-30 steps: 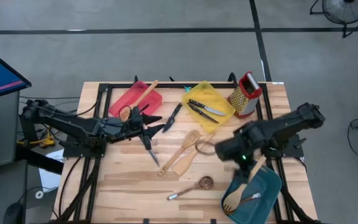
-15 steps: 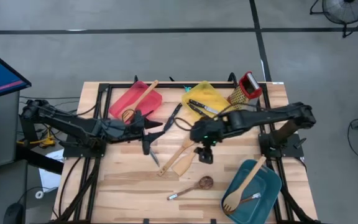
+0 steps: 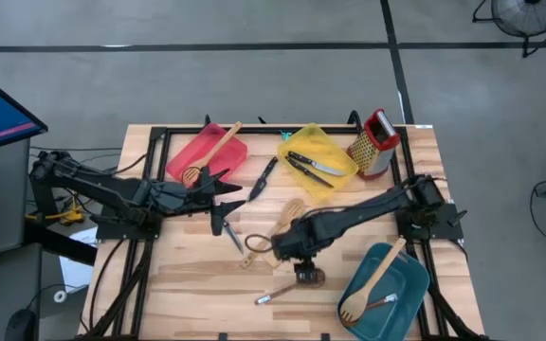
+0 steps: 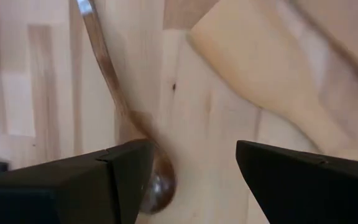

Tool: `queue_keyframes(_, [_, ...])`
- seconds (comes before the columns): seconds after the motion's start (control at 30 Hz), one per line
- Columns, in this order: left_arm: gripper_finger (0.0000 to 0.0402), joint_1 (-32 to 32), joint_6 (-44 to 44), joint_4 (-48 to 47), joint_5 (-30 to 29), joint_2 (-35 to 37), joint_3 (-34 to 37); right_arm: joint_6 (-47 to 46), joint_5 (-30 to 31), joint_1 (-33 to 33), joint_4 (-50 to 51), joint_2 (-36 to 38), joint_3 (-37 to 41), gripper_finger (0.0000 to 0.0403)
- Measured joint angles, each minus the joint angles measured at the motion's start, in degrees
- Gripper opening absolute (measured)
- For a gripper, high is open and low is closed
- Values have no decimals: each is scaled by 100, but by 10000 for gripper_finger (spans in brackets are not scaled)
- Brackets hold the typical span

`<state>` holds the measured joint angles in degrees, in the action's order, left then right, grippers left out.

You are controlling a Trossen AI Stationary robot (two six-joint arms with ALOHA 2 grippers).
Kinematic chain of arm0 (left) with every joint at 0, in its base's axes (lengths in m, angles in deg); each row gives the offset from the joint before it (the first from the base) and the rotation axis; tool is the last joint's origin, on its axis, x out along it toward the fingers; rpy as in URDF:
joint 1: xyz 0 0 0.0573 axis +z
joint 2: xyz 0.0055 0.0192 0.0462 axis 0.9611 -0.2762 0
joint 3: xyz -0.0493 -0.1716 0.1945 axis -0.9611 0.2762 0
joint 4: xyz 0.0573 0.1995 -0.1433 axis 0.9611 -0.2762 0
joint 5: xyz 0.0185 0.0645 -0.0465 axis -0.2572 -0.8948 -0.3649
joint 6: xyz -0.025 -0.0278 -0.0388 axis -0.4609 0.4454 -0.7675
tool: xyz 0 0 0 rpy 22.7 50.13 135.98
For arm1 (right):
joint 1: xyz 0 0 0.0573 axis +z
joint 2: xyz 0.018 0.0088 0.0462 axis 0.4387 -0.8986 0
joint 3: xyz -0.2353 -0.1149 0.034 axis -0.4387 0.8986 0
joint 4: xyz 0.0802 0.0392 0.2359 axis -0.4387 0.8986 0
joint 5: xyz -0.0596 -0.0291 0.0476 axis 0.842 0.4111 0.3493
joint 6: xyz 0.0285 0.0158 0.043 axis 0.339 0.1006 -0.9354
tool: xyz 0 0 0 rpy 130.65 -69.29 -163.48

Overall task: Pick & Place Kitchen Items
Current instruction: Put the wooden serving spoon into the blue bin

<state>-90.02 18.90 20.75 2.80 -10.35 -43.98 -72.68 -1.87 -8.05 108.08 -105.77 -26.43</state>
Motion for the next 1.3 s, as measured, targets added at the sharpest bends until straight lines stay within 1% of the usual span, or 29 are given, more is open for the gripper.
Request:
queue_keyframes(0.1, [184,0,1,-95,-2,154,9,2,-55,141,-224,-260,-4,240])
queue_keyframes(0.17, [183,0,1,-212,-25,301,9,2,-59,216,-241,-300,13,240])
queue_keyframes(0.23, [183,0,4,-255,-30,434,9,0,-40,274,-626,-401,-30,240])
queue_keyframes(0.3, [184,0,170,-322,-31,584,9,76,107,350,-419,-423,26,240])
queue_keyframes(0.37, [184,0,453,-437,-60,823,9,165,151,389,-874,-518,-25,240])
queue_keyframes(0.43, [183,3,616,-445,-146,1060,2,278,218,464,-676,-531,9,240])
queue_keyframes(0.5, [181,-4,833,-642,-230,1434,16,329,208,499,-956,-689,-21,240])
queue_keyframes(0.6, [178,-22,1037,-650,-277,2050,4,372,210,589,-733,-742,24,240])
queue_keyframes(0.67, [174,-32,1051,-820,-283,2536,9,392,210,612,-991,-831,-32,240])
queue_keyframes(0.77, [162,-42,1060,-1122,-304,3145,21,434,224,656,-786,-915,28,240])
queue_keyframes(0.83, [149,-61,1054,-1129,-296,3480,220,447,223,688,-975,-1009,-17,240])
queue_keyframes(0.9, [133,-61,1038,-1197,-291,3823,525,452,224,719,-775,-1045,8,240])
queue_keyframes(0.93, [124,-61,1003,-1163,-287,3973,686,448,219,720,-907,-1103,-4,240])
queue_keyframes(1.0, [106,-61,792,-1141,-291,4223,1025,445,245,758,-859,-1139,-26,240])
queue_keyframes(1.07, [88,-61,560,-1103,-280,4400,1370,411,365,772,-856,-1143,-22,239])
queue_keyframes(1.13, [72,-59,390,-999,-257,4495,1684,273,717,808,-876,-1145,3,235])
queue_keyframes(1.2, [55,-61,261,-869,-252,4549,1935,113,980,822,-837,-1146,7,221])
queue_keyframes(1.3, [31,-60,228,-640,-253,4533,2227,-36,1066,784,-775,-1149,7,183])
